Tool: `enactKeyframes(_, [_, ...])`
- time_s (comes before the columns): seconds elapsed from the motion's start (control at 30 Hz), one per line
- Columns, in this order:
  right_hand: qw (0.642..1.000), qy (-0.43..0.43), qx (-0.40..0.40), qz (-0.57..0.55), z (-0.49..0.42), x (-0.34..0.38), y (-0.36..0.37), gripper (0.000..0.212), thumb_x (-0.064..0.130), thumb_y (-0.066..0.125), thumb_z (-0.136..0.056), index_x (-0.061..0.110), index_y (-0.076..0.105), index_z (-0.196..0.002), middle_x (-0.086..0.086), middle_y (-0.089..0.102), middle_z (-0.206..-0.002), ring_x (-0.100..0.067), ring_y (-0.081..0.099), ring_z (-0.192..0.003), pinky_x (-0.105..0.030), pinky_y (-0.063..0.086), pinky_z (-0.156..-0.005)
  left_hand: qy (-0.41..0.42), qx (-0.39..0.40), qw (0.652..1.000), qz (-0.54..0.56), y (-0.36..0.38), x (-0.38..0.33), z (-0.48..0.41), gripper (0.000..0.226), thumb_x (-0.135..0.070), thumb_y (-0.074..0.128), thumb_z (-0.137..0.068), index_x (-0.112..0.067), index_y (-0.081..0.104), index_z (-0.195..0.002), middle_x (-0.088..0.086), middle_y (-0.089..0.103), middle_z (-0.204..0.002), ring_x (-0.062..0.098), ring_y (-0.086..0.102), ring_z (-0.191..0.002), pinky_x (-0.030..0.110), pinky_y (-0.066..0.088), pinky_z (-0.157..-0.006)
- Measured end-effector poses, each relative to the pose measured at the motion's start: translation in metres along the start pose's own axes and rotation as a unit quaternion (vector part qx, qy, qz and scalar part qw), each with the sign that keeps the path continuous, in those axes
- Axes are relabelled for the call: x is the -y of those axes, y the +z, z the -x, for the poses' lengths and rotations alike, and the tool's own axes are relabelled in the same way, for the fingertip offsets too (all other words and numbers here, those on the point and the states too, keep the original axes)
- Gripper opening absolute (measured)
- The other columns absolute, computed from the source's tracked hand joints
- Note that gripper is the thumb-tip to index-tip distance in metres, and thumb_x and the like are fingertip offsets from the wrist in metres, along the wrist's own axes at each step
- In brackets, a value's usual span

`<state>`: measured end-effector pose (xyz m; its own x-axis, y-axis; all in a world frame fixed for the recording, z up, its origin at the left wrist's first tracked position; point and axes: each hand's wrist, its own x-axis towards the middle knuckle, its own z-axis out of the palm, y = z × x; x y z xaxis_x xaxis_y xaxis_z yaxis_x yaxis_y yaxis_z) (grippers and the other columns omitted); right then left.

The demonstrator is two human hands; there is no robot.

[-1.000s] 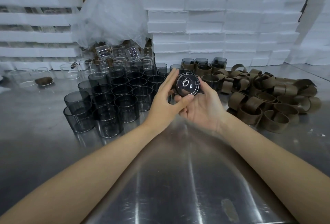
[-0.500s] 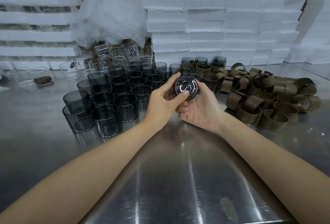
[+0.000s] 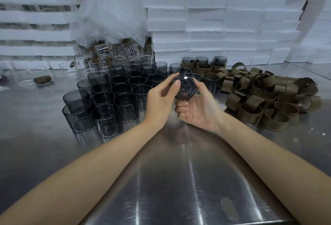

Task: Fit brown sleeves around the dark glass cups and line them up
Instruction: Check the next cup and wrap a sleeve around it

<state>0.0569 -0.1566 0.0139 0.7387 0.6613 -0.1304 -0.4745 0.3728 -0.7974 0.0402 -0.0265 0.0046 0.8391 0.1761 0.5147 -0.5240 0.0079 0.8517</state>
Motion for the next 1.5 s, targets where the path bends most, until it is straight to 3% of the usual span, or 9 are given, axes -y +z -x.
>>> enactKeyframes(0.33, [0.999, 0.01, 0.007, 0.036, 0.002, 0.0, -0.002, 0.045, 0.064, 0.042, -0.091, 0.019, 0.038, -0.086, 0.001, 0.034, -0.064, -0.01, 0.035, -0.054, -0.019, 0.031, -0.051, 0.005, 0.001, 1.0, 0.016, -0.001, -0.001, -0.001, 0.01, -0.015, 0.058, -0.097, -0.021, 0.063, -0.103, -0.019, 0.067, -0.092, 0.003, 0.061, -0.082, 0.016, 0.047, -0.074])
enactKeyframes(0.57, [0.996, 0.0, -0.007, 0.087, 0.001, -0.001, 0.0, 0.048, 0.064, 0.042, -0.09, 0.017, 0.047, -0.081, 0.0, 0.038, -0.063, -0.011, 0.037, -0.055, -0.018, 0.038, -0.049, -0.018, -0.009, 1.0, -0.007, 0.0, -0.006, 0.001, 0.021, -0.029, 0.069, -0.086, -0.021, 0.059, -0.102, -0.006, 0.062, -0.1, 0.016, 0.057, -0.088, 0.038, 0.05, -0.086])
enactKeyframes(0.73, [0.996, -0.001, -0.014, 0.091, 0.0, -0.001, -0.002, 0.053, 0.065, 0.047, -0.087, 0.021, 0.04, -0.117, 0.001, 0.039, -0.061, -0.01, 0.037, -0.054, -0.019, 0.037, -0.048, -0.041, 0.004, 0.998, -0.044, 0.001, -0.008, 0.002, 0.046, -0.043, 0.079, -0.068, -0.027, 0.055, -0.102, 0.006, 0.06, -0.097, 0.015, 0.056, -0.086, 0.038, 0.052, -0.085])
enactKeyframes(0.87, [0.997, -0.003, -0.011, 0.073, 0.001, 0.001, -0.003, 0.054, 0.062, 0.045, -0.091, 0.012, 0.065, -0.097, 0.001, 0.038, -0.06, -0.01, 0.036, -0.053, -0.018, 0.034, -0.046, -0.049, 0.024, 0.997, -0.057, 0.002, -0.005, 0.003, 0.061, -0.048, 0.082, -0.056, -0.029, 0.05, -0.105, 0.014, 0.059, -0.098, 0.017, 0.057, -0.089, 0.034, 0.052, -0.083])
enactKeyframes(1.07, [0.999, 0.0, -0.015, 0.04, 0.002, 0.002, -0.005, 0.05, 0.06, 0.046, -0.09, 0.014, 0.062, -0.098, 0.004, 0.038, -0.063, -0.008, 0.037, -0.047, -0.018, 0.028, -0.048, -0.03, 0.047, 0.996, -0.065, 0.003, 0.002, 0.005, 0.057, -0.031, 0.083, -0.064, -0.032, 0.046, -0.108, -0.022, 0.06, -0.097, -0.009, 0.057, -0.091, 0.02, 0.05, -0.085])
enactKeyframes(1.2, [0.999, 0.003, -0.021, 0.03, 0.003, 0.003, -0.007, 0.051, 0.061, 0.047, -0.087, 0.012, 0.059, -0.094, 0.005, 0.036, -0.055, -0.008, 0.036, -0.046, -0.017, 0.026, -0.046, -0.012, 0.051, 0.997, -0.049, 0.0, 0.005, 0.004, 0.049, -0.018, 0.083, -0.074, -0.027, 0.052, -0.111, -0.013, 0.063, -0.104, 0.003, 0.06, -0.105, 0.024, 0.05, -0.09])
enactKeyframes(1.33, [0.999, 0.006, -0.03, 0.04, 0.003, 0.005, -0.008, 0.05, 0.064, 0.046, -0.087, 0.015, 0.051, -0.082, 0.004, 0.033, -0.055, -0.008, 0.032, -0.046, -0.017, 0.025, -0.045, 0.0, 0.041, 0.999, -0.02, -0.001, 0.002, 0.002, 0.022, -0.009, 0.069, -0.089, -0.025, 0.06, -0.102, -0.014, 0.069, -0.097, 0.01, 0.065, -0.098, 0.024, 0.051, -0.087])
enactKeyframes(1.43, [0.998, 0.01, -0.035, 0.046, 0.003, 0.004, -0.008, 0.052, 0.065, 0.048, -0.085, 0.013, 0.049, -0.079, 0.003, 0.032, -0.056, -0.008, 0.032, -0.047, -0.018, 0.026, -0.045, -0.01, 0.007, 1.0, 0.002, -0.003, 0.0, 0.0, 0.019, -0.019, 0.047, -0.102, -0.02, 0.065, -0.098, 0.002, 0.069, -0.104, 0.025, 0.065, -0.105, 0.044, 0.051, -0.095])
enactKeyframes(1.5, [0.998, 0.013, -0.03, 0.051, 0.003, 0.003, -0.007, 0.051, 0.064, 0.048, -0.086, 0.013, 0.047, -0.085, 0.003, 0.034, -0.057, -0.009, 0.033, -0.049, -0.017, 0.028, -0.046, -0.026, 0.015, 1.0, 0.005, -0.002, -0.002, 0.001, 0.024, -0.039, 0.047, -0.097, -0.02, 0.061, -0.099, -0.003, 0.067, -0.102, 0.021, 0.064, -0.104, 0.042, 0.052, -0.094])
